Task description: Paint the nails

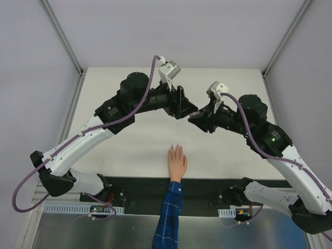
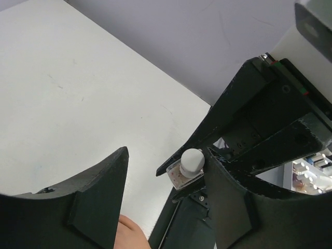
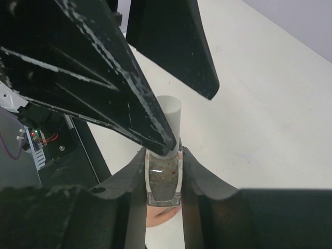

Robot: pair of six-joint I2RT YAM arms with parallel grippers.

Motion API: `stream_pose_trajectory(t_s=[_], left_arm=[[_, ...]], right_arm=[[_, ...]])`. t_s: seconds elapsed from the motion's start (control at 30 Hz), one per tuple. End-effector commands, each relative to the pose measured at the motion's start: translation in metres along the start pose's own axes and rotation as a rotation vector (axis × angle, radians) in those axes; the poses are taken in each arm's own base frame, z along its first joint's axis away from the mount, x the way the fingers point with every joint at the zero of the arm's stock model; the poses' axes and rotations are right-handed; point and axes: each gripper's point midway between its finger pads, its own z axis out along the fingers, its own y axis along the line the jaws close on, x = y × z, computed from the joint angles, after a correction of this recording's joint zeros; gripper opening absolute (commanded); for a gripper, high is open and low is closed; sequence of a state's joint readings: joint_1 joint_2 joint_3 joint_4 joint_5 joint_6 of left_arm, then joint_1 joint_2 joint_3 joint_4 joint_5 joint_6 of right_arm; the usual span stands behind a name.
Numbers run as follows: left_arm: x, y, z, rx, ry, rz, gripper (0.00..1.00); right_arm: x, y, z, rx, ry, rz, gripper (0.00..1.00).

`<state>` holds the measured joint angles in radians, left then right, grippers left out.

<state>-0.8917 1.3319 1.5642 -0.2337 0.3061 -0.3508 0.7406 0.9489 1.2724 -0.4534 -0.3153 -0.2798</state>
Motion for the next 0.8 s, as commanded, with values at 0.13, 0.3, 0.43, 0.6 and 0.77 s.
stream_pose_trajectory(t_s=[0.13, 0.3, 0.43, 0.6, 0.77], left_arm=[[-0.006, -0.024, 0.005, 0.103, 0.014, 0.012, 0.49], [-0.004, -0.034, 0.003, 0.186, 0.034, 0.038, 0.18], [0.001, -0.064, -0.018, 0.479, 0.104, 0.049, 0.00], [0.016, -0.083, -0.050, 0.691, 0.121, 0.164, 0.00], [0.018, -0.088, -0.060, 0.731, 0.093, 0.213, 0.00]], right_arm=[[-0.037, 0.002, -0.015, 0.023, -0.124, -0.036, 0.00], [-0.039, 0.009, -0.019, -0.007, -0.133, -0.041, 0.00], [-0.036, 0.037, -0.027, -0.159, -0.139, -0.069, 0.00], [-0.044, 0.129, -0.074, -0.740, -0.198, -0.109, 0.00], [-0.049, 0.151, -0.098, -0.923, -0.224, -0.090, 0.00]])
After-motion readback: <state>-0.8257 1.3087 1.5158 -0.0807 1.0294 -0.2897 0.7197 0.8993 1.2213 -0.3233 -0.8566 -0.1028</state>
